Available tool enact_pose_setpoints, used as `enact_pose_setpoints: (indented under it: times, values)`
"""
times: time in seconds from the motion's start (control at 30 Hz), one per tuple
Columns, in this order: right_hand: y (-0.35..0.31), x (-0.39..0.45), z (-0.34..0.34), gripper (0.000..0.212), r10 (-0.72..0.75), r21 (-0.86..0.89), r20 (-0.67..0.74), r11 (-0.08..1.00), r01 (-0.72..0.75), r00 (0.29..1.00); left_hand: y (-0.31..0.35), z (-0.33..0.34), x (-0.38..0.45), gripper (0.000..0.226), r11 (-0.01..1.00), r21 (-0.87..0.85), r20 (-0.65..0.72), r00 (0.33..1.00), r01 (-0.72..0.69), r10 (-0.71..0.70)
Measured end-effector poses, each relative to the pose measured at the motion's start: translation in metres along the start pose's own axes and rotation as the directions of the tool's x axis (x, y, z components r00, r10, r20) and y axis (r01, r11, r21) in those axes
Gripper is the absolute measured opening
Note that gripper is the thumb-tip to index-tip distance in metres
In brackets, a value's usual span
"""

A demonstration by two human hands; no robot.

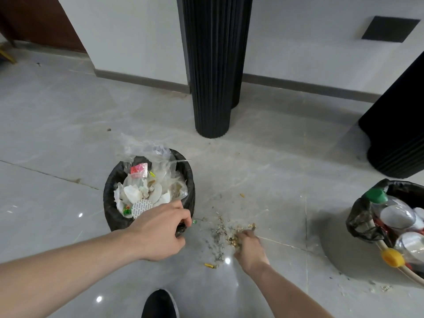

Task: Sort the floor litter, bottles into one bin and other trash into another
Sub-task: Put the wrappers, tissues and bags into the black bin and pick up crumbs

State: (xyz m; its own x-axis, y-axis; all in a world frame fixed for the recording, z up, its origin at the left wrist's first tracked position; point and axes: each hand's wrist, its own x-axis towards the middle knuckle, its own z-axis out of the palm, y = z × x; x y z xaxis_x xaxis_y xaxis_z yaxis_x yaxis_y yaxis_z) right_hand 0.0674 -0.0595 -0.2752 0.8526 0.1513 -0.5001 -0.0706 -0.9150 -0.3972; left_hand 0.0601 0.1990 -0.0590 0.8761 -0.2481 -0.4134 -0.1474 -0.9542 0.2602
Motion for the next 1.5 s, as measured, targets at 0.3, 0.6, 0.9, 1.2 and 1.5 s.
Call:
enact_pose_setpoints:
  times: [0.3, 0.6, 0.9, 1.2, 1.5]
  values:
    - [-0.004, 0.036, 0.021, 0.046, -0.009, -0.068, -0.031, 0.998, 0.007, 0.999, -0.017, 0.002, 0.009, 0.024, 0.996, -0.082, -0.019, 1.000, 0.020, -0.022]
    - [-0.013, 0.012, 0.036, 0.030, 0.099, 0.101, 0.023, 0.990, -0.101, 0.995, -0.031, -0.001, -0.002, 0.024, 0.994, -0.099, -0.016, 0.999, 0.048, -0.050]
    - [-0.116, -0.020, -0.058, 0.017, 0.263, 0.721, -0.156, 0.689, -0.072, 0.952, -0.053, -0.032, -0.009, 0.022, 0.981, -0.173, -0.133, 0.985, 0.085, -0.108]
    - [-0.270, -0.014, -0.120, 0.021, -0.296, 0.465, -0.306, 0.783, 0.414, 0.905, -0.090, -0.053, -0.032, 0.024, 0.956, -0.170, -0.176, 0.947, 0.240, -0.269]
    - [-0.166, -0.014, -0.111, 0.019, -0.274, 0.300, -0.480, 0.842, 0.450, 0.833, -0.088, -0.043, -0.029, 0.031, 0.971, -0.111, -0.141, 0.964, 0.211, -0.226]
